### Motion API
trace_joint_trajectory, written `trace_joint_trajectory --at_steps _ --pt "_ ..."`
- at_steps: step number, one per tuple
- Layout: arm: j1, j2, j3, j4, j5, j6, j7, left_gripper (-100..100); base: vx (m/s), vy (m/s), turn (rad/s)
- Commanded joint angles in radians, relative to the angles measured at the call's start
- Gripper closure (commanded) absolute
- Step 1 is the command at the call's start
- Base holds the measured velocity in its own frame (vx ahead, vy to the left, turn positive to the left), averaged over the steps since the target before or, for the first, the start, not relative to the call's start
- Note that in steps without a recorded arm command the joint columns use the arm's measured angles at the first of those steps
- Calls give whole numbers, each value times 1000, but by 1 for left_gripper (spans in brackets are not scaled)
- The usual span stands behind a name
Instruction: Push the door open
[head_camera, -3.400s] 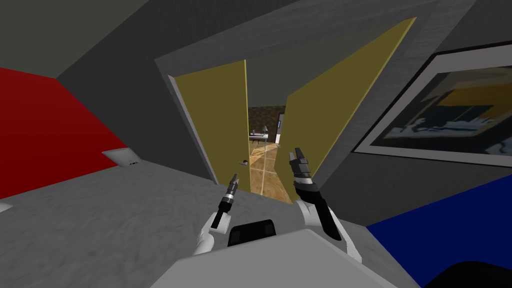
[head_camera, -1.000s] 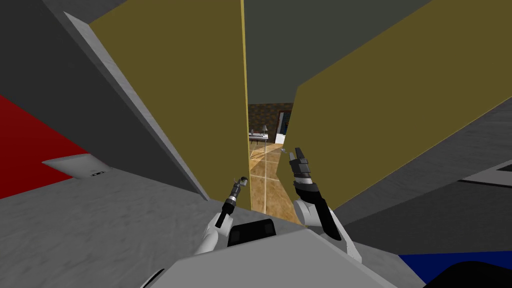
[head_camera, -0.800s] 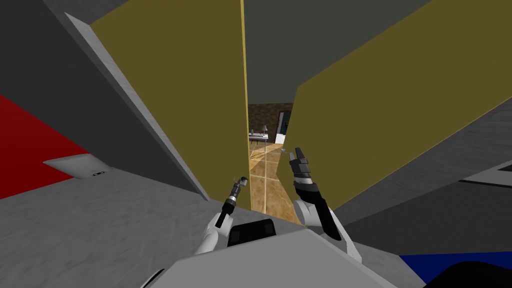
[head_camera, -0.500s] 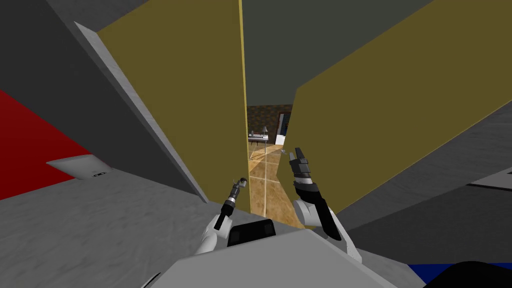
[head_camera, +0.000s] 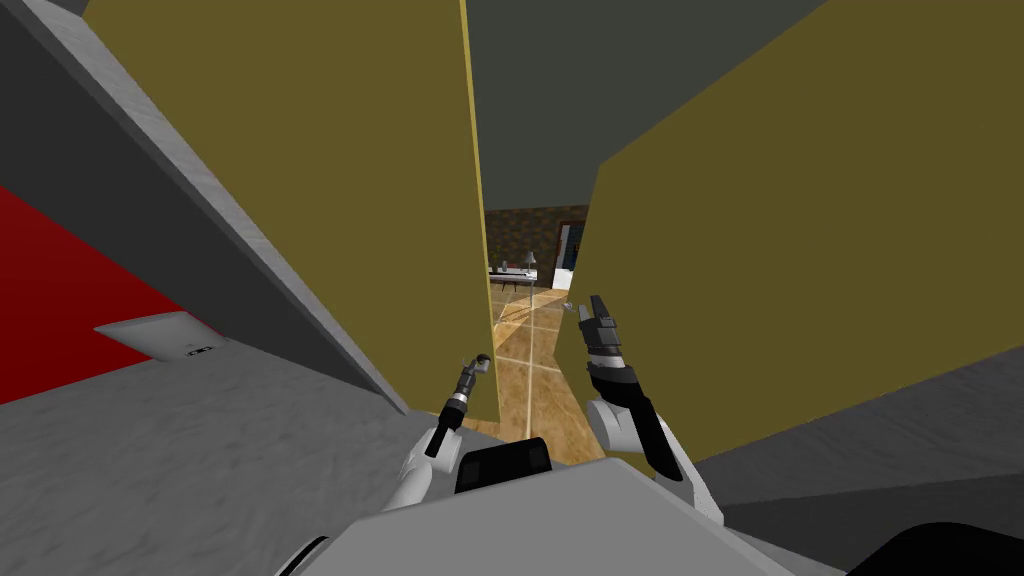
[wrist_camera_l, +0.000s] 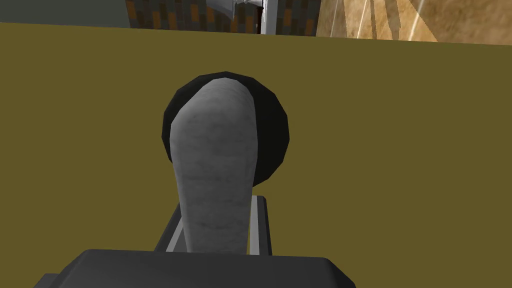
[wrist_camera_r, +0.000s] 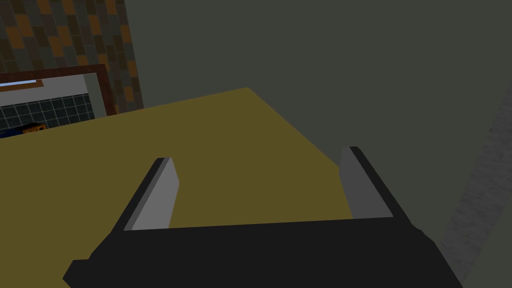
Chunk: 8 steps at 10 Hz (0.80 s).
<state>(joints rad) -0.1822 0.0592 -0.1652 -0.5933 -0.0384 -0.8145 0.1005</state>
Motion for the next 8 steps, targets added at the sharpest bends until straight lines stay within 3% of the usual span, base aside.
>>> trace_joint_trajectory --at_steps 1,5,7,8 --pt "13 12 6 -39 2 15 0 100 67 -12 -11" --pt "14 23 48 -36 24 16 -17 100 126 -74 46" --pt "14 23 48 -36 24 16 -17 100 84 -66 31" --pt "15 26 68 -35 34 17 -26 100 103 -91 35"
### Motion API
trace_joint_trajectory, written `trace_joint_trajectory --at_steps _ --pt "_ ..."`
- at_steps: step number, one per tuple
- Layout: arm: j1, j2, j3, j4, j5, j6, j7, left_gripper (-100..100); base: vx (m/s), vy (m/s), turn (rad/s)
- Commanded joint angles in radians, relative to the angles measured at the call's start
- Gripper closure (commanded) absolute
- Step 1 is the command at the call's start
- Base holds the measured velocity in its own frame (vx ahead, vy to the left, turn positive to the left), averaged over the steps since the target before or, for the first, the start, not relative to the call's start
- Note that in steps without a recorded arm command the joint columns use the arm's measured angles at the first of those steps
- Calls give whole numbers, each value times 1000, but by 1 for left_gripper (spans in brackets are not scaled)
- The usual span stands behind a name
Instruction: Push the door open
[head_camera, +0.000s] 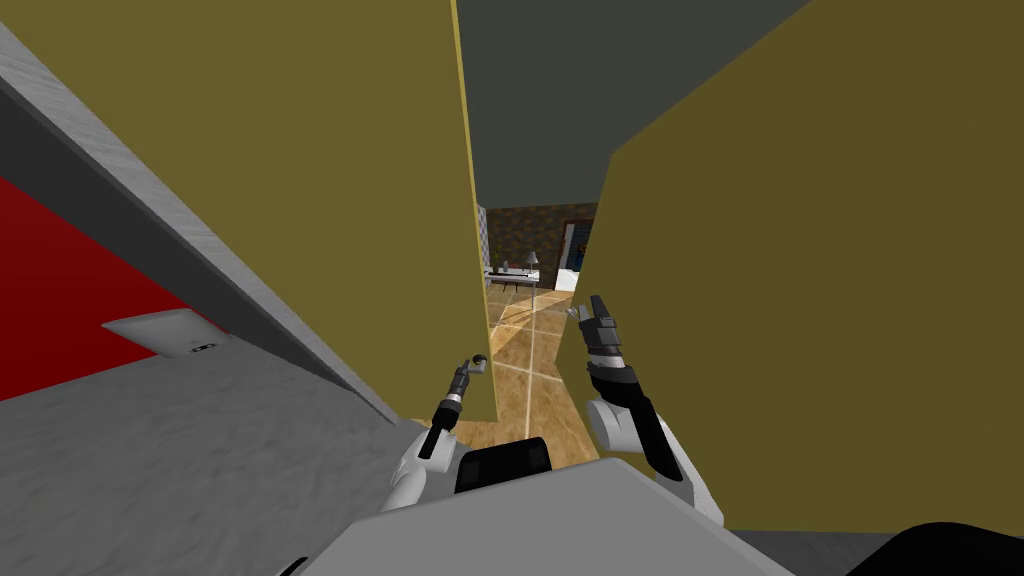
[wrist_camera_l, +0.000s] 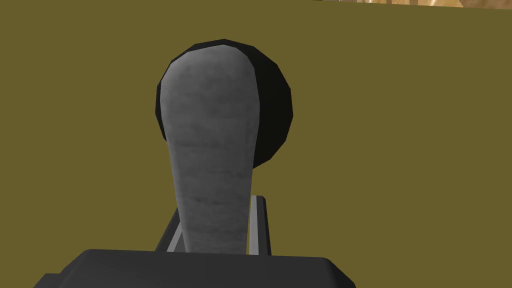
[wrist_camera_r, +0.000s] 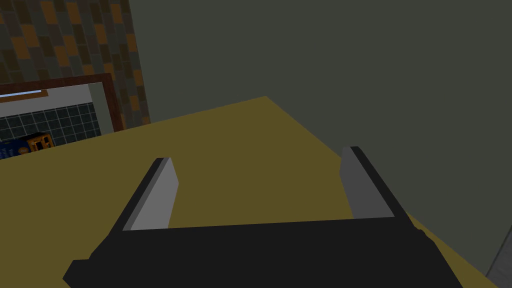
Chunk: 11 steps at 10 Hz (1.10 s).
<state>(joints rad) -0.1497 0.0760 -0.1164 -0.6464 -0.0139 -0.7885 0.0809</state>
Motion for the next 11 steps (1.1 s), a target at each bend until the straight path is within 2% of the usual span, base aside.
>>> trace_joint_trajectory --at_steps 1,2,3,9,10,11 --pt "-17 10 26 19 13 -9 -9 100 147 -125 71" --pt "-17 10 26 19 13 -9 -9 100 97 -69 43" --pt "-17 12 47 20 23 -8 -18 100 116 -104 64" --pt "-15 8 117 25 59 -7 -47 100 180 -139 74" --pt "-15 8 117 25 59 -7 -47 100 121 -88 36" --pt "-15 5 134 26 68 -6 -54 100 140 -83 41"
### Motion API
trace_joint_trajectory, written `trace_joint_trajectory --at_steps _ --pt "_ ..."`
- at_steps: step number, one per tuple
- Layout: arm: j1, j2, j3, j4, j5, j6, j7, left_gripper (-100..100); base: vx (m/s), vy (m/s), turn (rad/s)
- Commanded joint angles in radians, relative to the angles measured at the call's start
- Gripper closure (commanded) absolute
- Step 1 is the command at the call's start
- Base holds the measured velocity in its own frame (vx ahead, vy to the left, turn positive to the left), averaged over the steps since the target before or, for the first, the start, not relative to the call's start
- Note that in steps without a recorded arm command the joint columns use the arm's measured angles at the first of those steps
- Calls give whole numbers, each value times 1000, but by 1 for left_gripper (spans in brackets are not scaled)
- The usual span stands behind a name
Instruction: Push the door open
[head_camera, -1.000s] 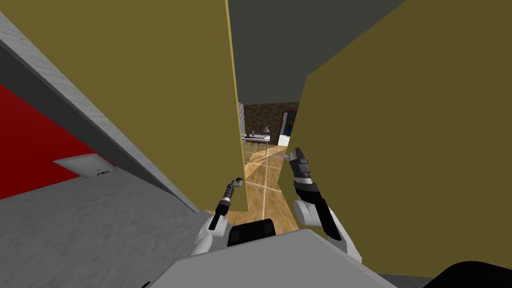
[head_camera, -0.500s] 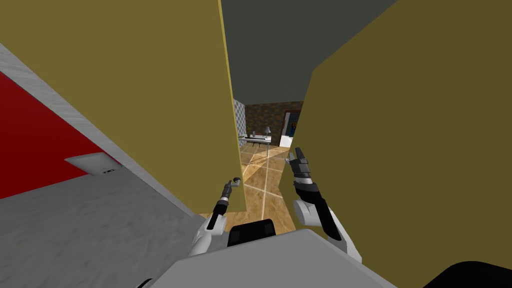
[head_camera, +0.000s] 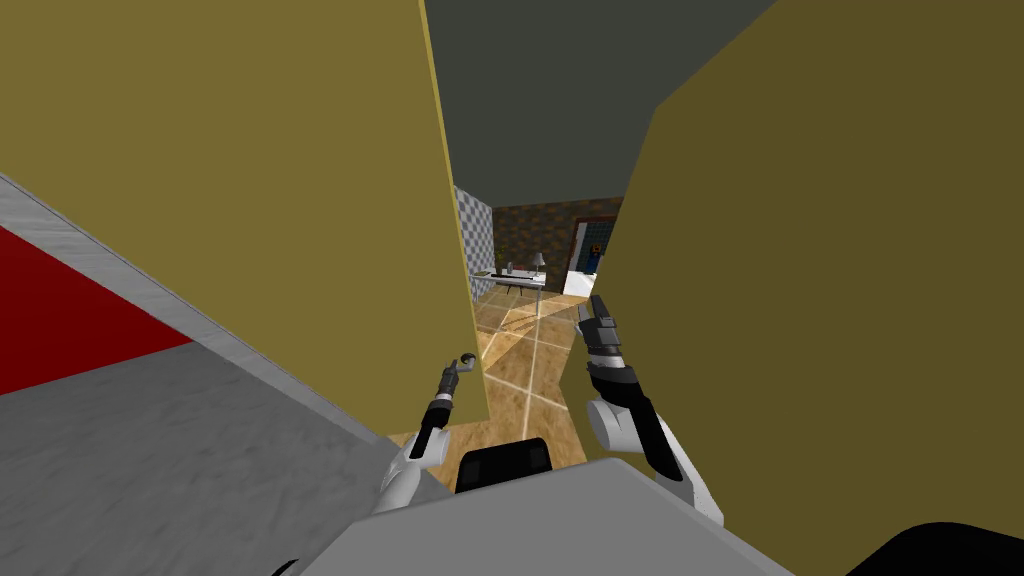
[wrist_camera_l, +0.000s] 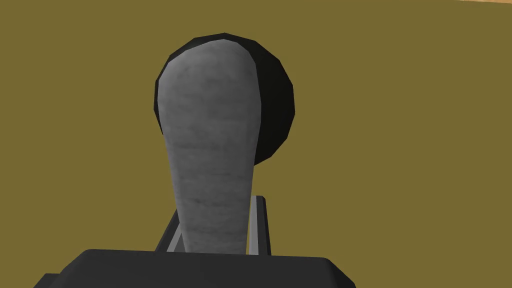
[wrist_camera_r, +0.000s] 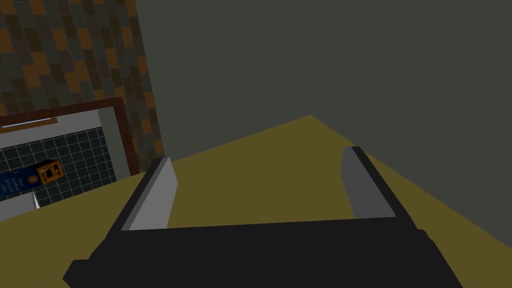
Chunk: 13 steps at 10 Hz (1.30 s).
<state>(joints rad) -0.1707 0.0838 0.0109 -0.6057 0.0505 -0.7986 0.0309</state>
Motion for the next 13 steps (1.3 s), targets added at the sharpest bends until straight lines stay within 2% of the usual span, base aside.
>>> trace_joint_trajectory --at_steps 1,5,7,13 --pt "6 -5 16 -14 8 4 -8 100 185 -97 66" --pt "7 -16 50 -11 25 5 -23 100 163 -112 65" --pt "14 2 60 -16 30 7 -22 100 92 -18 67" --pt "16 10 79 -16 42 6 -27 100 186 -30 73"
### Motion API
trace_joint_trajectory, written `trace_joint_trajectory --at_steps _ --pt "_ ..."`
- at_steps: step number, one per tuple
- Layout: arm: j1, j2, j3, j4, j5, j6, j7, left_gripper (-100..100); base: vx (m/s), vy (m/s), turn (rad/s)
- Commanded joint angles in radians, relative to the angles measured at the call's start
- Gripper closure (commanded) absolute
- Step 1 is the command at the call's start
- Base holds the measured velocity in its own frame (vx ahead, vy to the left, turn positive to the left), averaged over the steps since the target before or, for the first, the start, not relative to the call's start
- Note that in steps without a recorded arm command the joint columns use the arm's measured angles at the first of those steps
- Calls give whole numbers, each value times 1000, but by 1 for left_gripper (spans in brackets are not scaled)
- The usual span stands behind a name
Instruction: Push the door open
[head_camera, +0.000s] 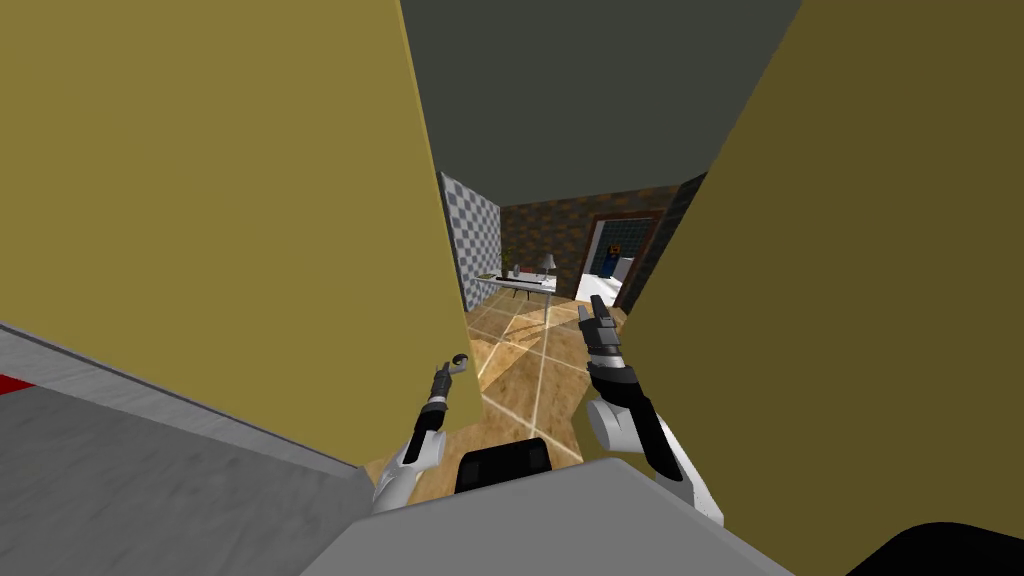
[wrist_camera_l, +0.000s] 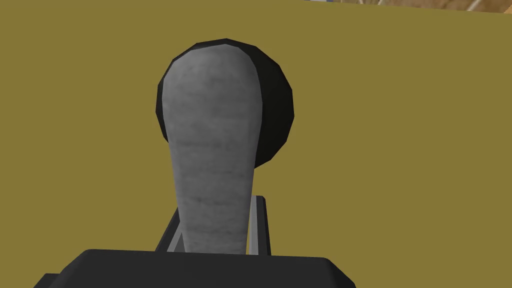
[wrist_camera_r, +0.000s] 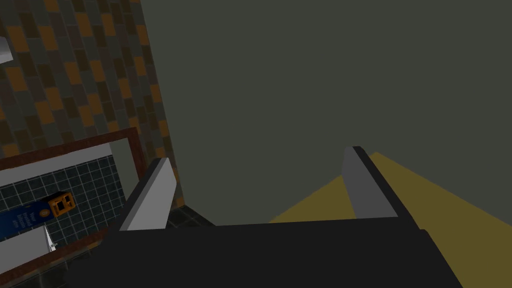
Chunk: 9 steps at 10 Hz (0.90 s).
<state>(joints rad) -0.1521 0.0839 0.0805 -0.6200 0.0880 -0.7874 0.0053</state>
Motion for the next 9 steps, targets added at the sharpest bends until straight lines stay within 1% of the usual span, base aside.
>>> trace_joint_trajectory --at_steps 1,4,5,6,9 --pt "-2 11 13 -1 7 -5 -3 100 200 -54 79" --pt "0 16 31 -1 18 -6 -8 100 215 -84 155" --pt "0 16 31 -1 18 -6 -8 100 152 -40 72" --pt "1 17 39 0 23 -6 -10 100 149 -43 115" --pt "2 20 55 0 33 -6 -15 100 199 -88 158"
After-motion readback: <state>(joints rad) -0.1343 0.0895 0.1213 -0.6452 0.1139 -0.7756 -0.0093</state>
